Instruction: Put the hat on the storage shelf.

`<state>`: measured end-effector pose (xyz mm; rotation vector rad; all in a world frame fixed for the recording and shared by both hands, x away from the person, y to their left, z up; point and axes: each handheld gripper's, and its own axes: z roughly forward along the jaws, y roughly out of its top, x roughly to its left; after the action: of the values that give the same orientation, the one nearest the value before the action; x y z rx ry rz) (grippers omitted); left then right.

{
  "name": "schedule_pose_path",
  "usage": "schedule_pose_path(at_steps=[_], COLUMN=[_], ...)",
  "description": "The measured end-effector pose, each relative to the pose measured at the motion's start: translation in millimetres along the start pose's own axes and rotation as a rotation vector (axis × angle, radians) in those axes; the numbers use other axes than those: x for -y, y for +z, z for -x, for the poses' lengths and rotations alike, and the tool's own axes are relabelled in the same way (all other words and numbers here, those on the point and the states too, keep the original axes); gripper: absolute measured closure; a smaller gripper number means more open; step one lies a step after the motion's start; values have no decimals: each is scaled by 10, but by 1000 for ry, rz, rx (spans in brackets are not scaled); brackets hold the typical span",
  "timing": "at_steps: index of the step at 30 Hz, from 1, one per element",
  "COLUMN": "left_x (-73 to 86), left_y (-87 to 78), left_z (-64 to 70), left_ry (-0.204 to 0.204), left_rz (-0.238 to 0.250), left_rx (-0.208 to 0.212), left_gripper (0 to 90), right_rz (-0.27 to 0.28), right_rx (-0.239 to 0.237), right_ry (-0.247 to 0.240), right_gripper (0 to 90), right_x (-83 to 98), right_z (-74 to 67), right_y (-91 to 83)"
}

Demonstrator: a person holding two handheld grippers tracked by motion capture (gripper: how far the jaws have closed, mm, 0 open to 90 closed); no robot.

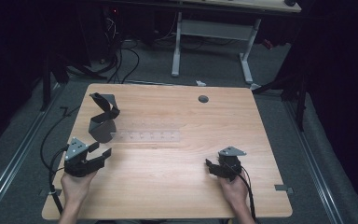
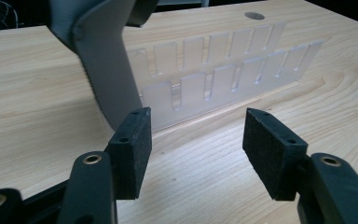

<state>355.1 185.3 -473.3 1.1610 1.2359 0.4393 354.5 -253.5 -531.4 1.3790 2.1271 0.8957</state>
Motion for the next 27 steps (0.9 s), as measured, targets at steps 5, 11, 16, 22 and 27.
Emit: schedule_pose_path(at_steps=[5,11,16,22,27], left_x=[61,149,234,318,401], left_y=[6,35,69,116,159], left_z=[84,159,213,276,309], left_ry=[3,-6,-5,-7,14], left_rz=[-18,-45,-73,-96,-118], left_rx=[26,47,62,76,74], left_gripper=[426,423,420,418,416], right_rz=[0,0,0,0,0], right_rx=[0,0,0,0,0], right_ry=[0,0,0,0,-1], right_gripper=[355,355,355,355,355], right_x=[0,0,0,0,0], right_z=[0,0,0,0,0], right_y=[0,0,0,0,0])
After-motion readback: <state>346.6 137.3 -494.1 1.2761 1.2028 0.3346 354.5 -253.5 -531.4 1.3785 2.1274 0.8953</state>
